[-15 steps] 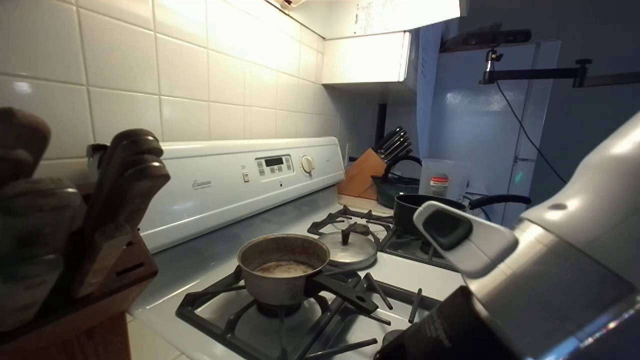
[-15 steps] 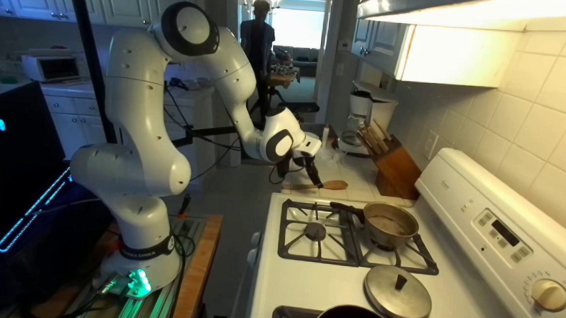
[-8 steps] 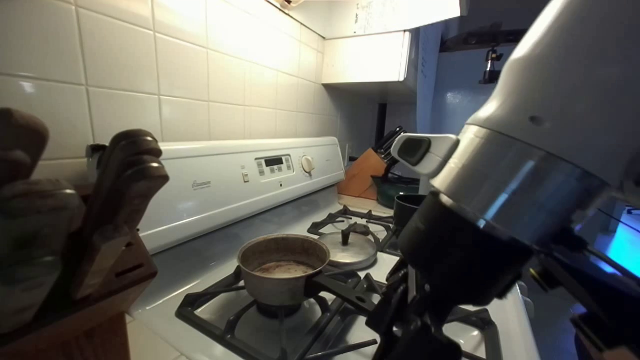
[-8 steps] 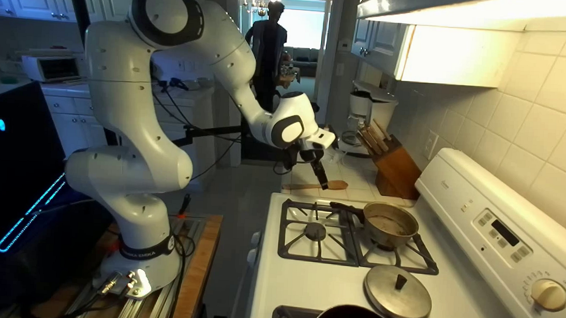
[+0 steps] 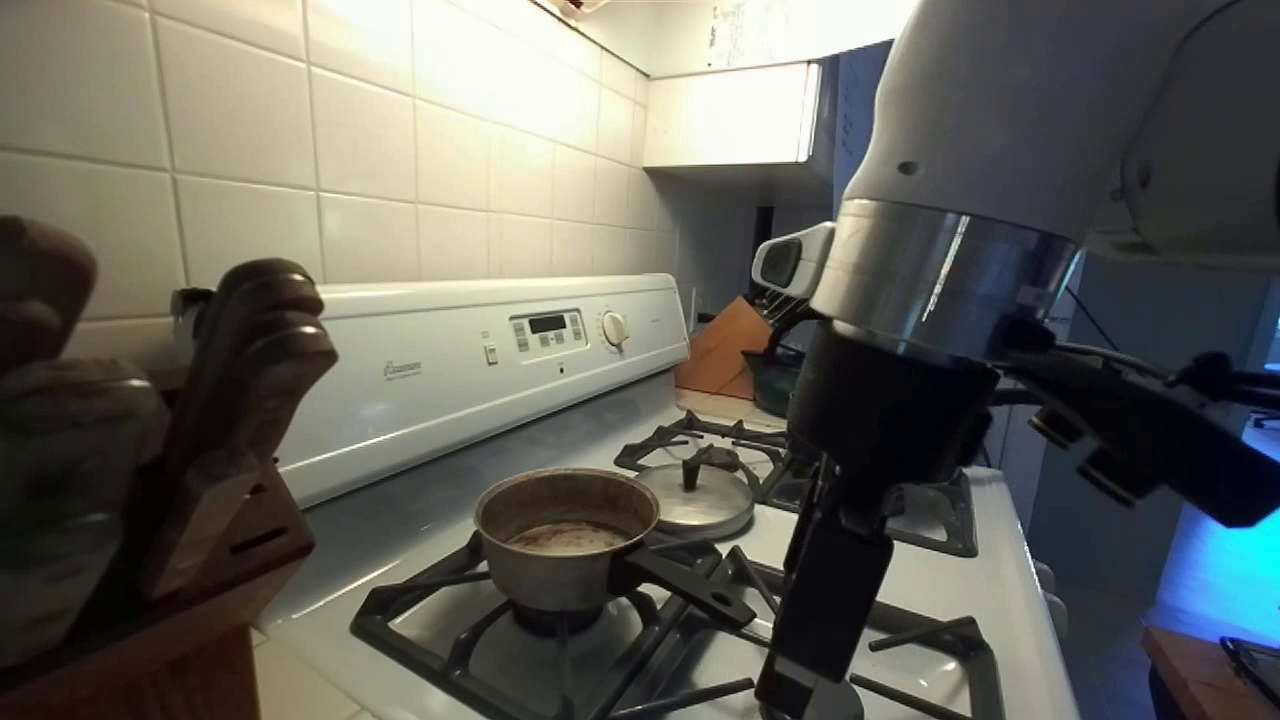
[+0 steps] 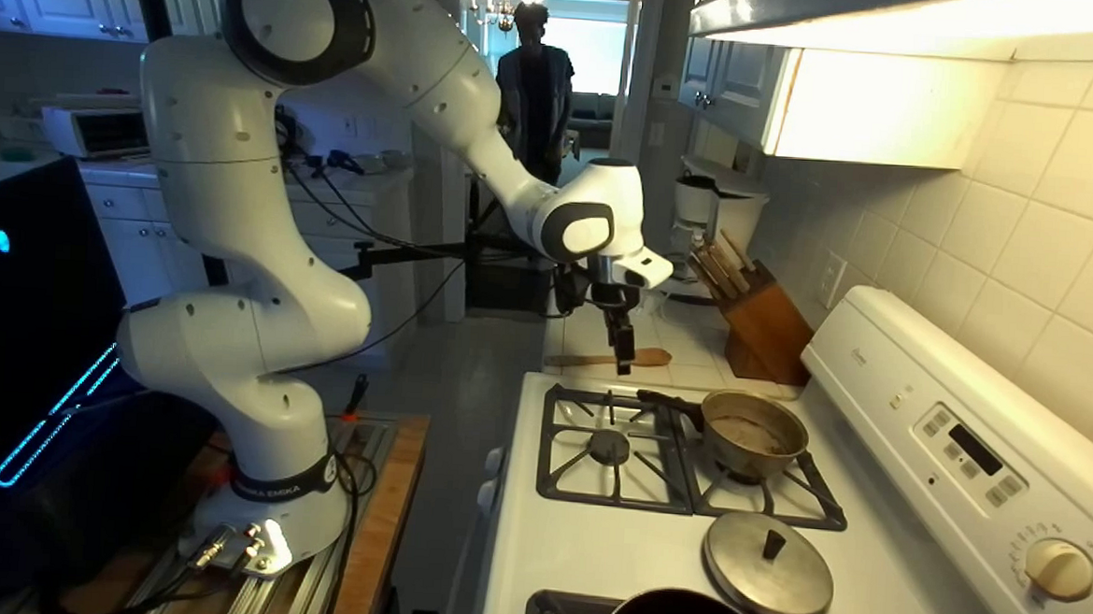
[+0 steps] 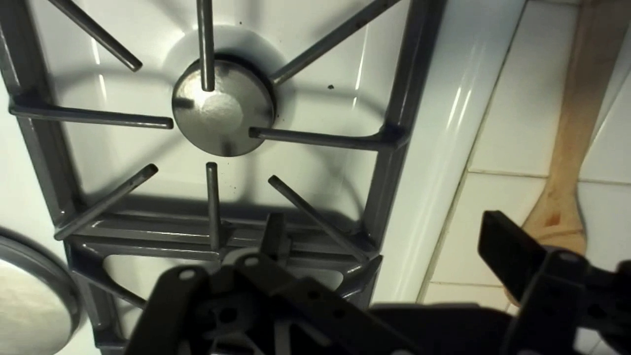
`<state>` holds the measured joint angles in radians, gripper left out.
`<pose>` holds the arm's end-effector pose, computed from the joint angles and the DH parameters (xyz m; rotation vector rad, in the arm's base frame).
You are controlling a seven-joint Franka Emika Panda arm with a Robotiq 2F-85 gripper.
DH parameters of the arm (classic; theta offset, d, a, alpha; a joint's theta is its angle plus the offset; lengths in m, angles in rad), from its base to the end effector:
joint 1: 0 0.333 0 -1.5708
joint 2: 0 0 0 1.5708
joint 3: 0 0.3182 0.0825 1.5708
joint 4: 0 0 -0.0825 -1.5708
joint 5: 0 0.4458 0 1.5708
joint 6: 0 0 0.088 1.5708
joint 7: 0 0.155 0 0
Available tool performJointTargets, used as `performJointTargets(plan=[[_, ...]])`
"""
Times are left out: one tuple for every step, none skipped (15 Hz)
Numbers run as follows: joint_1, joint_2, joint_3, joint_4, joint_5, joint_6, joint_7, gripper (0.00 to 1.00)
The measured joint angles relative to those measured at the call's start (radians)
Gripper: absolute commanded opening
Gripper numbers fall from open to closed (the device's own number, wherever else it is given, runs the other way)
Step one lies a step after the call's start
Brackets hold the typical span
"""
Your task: Pick up the wooden spoon, then move it around in the pot and then place it on the counter
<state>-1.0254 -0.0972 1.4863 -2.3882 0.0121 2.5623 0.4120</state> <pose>0.5069 0.2426 0.2501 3.1210 0.0747 0.3182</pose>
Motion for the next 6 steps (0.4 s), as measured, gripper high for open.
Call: performJointTargets(plan=[[0.031, -0.001, -0.035, 0.012, 0.021, -0.028, 0.0, 1.0], [0.062, -0.003, -0.071, 0.025, 0.049, -0.059, -0.003, 1.0], [0.094, -0.008, -0.106, 0.04, 0.082, -0.094, -0.009, 1.0], [0.15, -0.011, -0.167, 0.052, 0.093, -0.13, -0.011, 1.0], [0.215, -0.012, -0.235, 0.061, 0.093, -0.156, -0.01, 1.0], [0.252, -0.012, -0.273, 0.065, 0.093, -0.169, -0.01, 1.0]])
